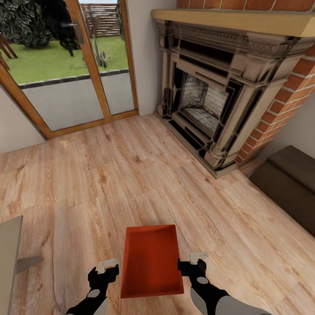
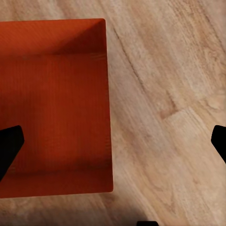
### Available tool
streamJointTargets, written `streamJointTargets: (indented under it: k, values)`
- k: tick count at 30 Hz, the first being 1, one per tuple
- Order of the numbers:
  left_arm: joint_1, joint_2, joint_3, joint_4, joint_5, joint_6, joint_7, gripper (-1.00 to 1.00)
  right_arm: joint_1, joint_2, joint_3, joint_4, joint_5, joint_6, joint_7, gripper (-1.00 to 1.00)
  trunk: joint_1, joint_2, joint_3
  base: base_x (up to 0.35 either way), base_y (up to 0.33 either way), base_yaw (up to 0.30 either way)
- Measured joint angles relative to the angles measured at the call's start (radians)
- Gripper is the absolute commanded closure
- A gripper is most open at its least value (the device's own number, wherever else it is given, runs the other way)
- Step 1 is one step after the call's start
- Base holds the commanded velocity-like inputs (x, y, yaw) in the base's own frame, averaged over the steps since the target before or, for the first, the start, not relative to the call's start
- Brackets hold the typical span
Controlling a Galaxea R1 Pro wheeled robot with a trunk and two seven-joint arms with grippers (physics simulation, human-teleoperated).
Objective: Move the two storage containers from the living room to the garage. In the garage, place one container on the floor and stack the other container on top of it (either order is fine).
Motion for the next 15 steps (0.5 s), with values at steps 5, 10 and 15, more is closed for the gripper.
streamJointTargets:
  k: [5,10,15]
  values:
    - [0.000,0.000,0.000,-0.001,0.002,-0.001,0.000,-1.00,0.000,0.000,0.000,0.000,0.000,0.000,0.000,-1.00,0.019,-0.035,-0.016,0.000,0.000,0.000]
    - [0.000,0.000,0.000,0.000,0.003,0.000,0.000,-1.00,0.000,0.001,0.000,0.000,0.000,0.000,-0.001,-1.00,0.038,-0.070,-0.031,0.000,0.000,0.000]
    - [0.000,0.001,0.000,-0.001,0.004,0.000,0.000,-1.00,0.000,0.001,0.000,0.000,0.000,0.000,-0.001,-1.00,0.058,-0.105,-0.047,0.000,0.000,0.000]
